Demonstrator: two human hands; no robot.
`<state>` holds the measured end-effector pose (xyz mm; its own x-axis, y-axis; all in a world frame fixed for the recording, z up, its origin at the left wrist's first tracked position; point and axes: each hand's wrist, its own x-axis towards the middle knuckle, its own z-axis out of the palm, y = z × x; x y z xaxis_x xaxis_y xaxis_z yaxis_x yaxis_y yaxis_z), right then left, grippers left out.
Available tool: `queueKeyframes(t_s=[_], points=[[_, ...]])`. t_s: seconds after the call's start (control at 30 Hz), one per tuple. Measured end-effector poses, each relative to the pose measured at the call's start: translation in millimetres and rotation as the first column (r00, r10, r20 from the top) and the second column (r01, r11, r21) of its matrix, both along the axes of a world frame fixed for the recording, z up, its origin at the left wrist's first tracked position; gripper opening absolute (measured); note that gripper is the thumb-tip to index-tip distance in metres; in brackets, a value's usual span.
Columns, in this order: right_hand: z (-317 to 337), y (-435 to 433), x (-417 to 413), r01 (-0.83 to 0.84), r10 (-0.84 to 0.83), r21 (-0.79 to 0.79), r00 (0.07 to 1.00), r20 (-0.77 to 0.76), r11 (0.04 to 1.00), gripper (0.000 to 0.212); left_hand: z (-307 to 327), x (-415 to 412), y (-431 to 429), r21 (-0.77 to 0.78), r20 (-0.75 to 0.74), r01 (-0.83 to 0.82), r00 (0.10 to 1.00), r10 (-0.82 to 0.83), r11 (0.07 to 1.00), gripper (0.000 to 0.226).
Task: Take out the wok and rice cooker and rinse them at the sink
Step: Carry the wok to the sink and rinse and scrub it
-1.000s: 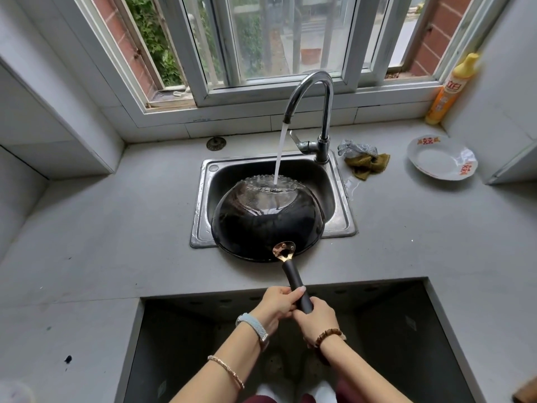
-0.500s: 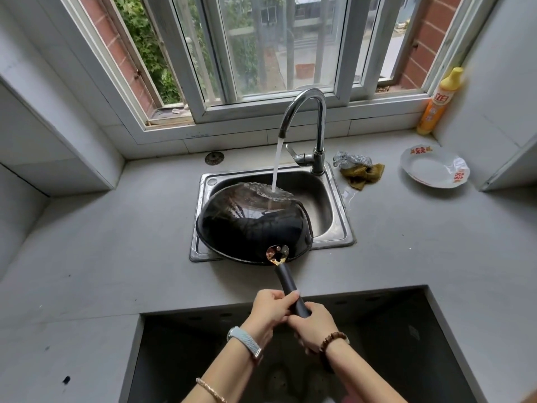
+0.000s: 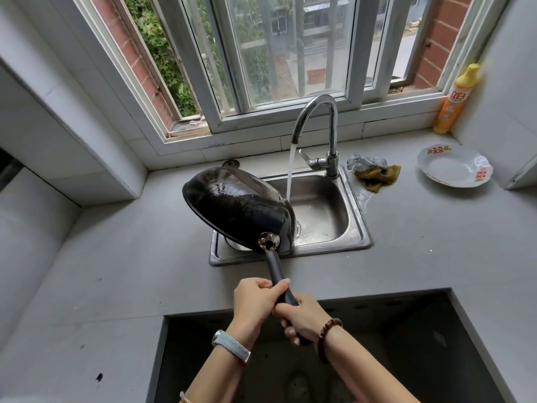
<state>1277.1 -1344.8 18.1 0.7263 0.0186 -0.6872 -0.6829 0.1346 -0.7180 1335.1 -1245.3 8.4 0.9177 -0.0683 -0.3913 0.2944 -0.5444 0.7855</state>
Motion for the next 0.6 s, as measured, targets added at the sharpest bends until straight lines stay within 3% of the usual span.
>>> queueKeyframes(t_s=[0.3,0.6], points=[[35.1,25.1,18.9,-0.015,0.008,0.07,0.995,0.099,0.997,0.007,39.4,15.9,28.2,0.027,0.068,-0.009,0.998,0.007,1.0,0.031],[73.2,37.5,28.1,-0.035,0.025,0.046,0.98,0.197,0.998,0.013,80.3,20.8,40.6,-0.082,0.112,-0.051,0.992,0.06,0.995,0.032]])
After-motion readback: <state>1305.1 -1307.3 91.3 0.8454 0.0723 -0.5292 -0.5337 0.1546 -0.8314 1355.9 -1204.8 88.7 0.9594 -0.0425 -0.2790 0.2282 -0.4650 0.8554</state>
